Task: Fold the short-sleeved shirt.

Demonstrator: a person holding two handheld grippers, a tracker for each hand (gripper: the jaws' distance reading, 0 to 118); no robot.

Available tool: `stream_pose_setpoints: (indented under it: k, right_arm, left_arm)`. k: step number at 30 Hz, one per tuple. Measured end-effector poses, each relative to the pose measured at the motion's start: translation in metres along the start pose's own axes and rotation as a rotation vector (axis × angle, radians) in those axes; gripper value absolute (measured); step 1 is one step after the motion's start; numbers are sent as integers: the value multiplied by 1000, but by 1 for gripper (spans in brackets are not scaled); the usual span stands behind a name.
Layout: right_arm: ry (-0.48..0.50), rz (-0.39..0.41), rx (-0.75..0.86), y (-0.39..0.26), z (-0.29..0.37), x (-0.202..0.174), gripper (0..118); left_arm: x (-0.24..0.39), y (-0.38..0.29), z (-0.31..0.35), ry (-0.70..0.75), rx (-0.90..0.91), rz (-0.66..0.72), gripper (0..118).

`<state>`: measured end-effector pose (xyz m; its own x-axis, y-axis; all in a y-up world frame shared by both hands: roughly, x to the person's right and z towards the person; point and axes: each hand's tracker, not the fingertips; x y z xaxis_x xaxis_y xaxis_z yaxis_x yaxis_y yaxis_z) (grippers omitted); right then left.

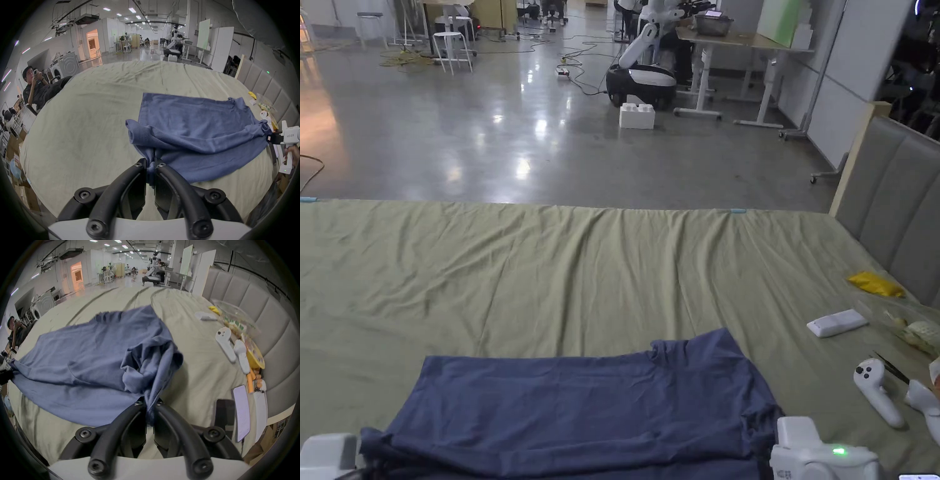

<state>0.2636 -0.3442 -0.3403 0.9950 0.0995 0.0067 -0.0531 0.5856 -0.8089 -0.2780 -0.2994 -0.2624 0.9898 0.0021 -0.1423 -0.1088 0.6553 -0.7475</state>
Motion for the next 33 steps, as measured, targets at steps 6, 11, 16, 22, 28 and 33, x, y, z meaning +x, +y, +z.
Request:
stream_pose_setpoints:
  k: [6, 11, 16, 22, 28, 33]
  right_arm:
    - [37, 11, 32, 37, 43, 9, 7]
    - [44, 61, 27, 43, 74, 13, 7]
    - [90, 81, 0, 23, 96, 21, 7]
    - [118, 90, -48, -29, 109, 21, 7]
    - [86, 85, -137, -99, 95, 15, 7]
    - [46, 84, -183, -140, 65, 5, 7]
  left_arm:
    - [-3, 37, 31, -40, 74, 31, 8]
    - [-18, 46, 54, -46, 93, 53, 8]
    - [-40, 29, 71, -66, 54, 80, 8]
    - [-52, -23, 75, -83, -12, 108, 8]
    - [-53, -90, 59, -68, -153, 116, 8]
    - [-46, -131, 33, -11, -252, 80, 8]
